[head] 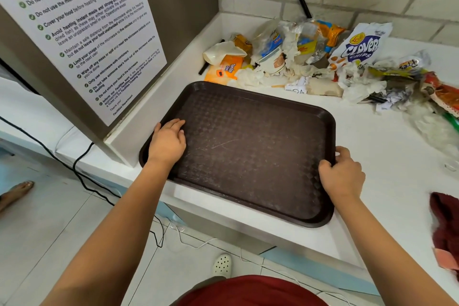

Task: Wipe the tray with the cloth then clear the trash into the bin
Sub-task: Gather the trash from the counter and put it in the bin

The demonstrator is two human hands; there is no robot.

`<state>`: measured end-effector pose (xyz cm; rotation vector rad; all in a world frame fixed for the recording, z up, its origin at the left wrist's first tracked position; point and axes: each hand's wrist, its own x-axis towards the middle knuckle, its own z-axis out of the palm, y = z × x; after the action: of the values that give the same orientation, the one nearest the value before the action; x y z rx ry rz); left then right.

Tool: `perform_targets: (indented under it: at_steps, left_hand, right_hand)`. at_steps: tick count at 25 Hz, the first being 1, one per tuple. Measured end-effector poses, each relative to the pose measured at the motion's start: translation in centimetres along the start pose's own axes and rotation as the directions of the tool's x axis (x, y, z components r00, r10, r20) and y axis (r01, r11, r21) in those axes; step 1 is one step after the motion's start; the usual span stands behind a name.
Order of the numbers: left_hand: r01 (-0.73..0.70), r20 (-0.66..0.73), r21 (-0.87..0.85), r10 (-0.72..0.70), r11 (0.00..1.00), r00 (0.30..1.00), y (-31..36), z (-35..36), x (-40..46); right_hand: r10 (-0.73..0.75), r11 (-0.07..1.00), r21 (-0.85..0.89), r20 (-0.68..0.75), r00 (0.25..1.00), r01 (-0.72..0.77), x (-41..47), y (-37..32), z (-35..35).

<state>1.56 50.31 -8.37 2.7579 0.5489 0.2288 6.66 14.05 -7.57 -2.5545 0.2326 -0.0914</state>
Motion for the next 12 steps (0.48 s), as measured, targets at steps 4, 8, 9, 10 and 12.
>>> perform_targets:
  at_steps: [4,8,9,10,12]
  left_hand:
    - [0.018,-0.012,-0.009,-0.018,1.0,1.0,0.07,0.27,0.0]
    - [0.021,-0.024,-0.019,-0.021,1.0,0.999,0.21,0.28,0.08]
    - [0.018,-0.02,-0.019,-0.018,1.0,1.0,0.15,0.22,0.06]
    - [0.012,-0.016,-0.014,-0.012,1.0,1.0,0.12,0.19,0.06]
    - [0.002,-0.003,0.01,-0.002,1.0,1.0,-0.01,0.12,0.05]
  right_hand:
    - [0.011,1.0,0.002,0.004,1.0,-0.011,-0.08,0.1,-0.09]
    - [0.016,1.0,0.003,-0.003,1.0,-0.016,0.11,0.27,0.0]
    - [0.014,1.0,-0.001,-0.001,1.0,-0.014,0.09,0.26,0.03]
    - [0.013,1.0,-0.003,0.0,1.0,-0.013,0.12,0.26,0.04]
    - [0.01,1.0,0.0,0.0,1.0,-0.01,0.15,0.11,0.04]
